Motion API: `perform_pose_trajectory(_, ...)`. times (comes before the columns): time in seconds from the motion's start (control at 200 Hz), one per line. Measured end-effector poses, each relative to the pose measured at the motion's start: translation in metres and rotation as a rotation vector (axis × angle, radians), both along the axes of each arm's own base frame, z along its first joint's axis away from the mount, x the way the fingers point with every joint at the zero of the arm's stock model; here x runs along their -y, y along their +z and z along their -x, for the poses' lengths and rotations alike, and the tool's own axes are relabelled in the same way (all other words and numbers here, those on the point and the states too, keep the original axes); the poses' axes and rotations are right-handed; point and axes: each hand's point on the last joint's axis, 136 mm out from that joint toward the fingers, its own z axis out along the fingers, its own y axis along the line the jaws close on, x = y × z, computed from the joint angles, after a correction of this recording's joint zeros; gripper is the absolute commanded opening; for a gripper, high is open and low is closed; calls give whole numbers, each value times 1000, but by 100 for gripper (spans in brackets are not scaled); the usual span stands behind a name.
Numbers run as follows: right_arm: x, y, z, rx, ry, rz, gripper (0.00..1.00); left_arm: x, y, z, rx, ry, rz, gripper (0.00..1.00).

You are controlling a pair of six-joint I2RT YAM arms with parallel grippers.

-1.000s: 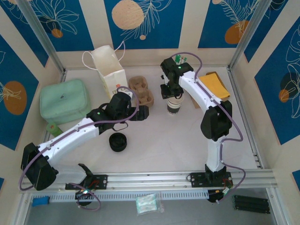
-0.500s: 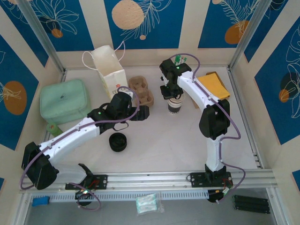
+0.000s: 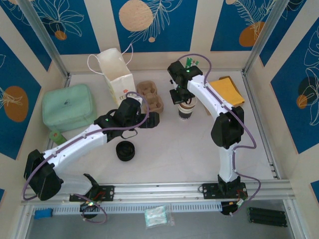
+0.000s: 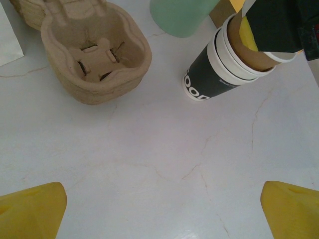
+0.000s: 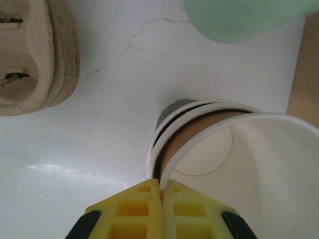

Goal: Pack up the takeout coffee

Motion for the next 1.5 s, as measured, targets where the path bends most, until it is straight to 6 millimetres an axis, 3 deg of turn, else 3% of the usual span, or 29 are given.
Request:
perform_pose_trajectory(0.34, -4, 28, -3, 79, 32, 50, 0, 1, -2, 0, -4, -1, -4, 100)
perform_pose_trajectory(0.6, -5, 82, 4, 194, 46, 21, 0, 2, -2, 1, -8, -4, -1, 100)
perform_pose_trajectory(0.8, -19, 129, 32, 283, 99, -34, 0, 3, -3, 1, -10, -3, 1, 99)
perform_pose_trajectory(0.96, -34, 148, 65, 313, 153, -78, 0, -3, -17, 4, -29, 15, -13, 100)
perform_pose_trajectory(1.06, -42, 143, 91, 293, 189, -89, 0, -10, -28, 9, -41, 30, -29, 100)
perform_pose_trajectory(1.17, -49, 125, 118, 244, 221, -88, 0, -21, -34, 13, -39, 58, -42, 99)
perform_pose_trajectory(1.501, -60, 29, 184, 49, 232, -66, 0, -55, -33, 28, 5, 146, -37, 99)
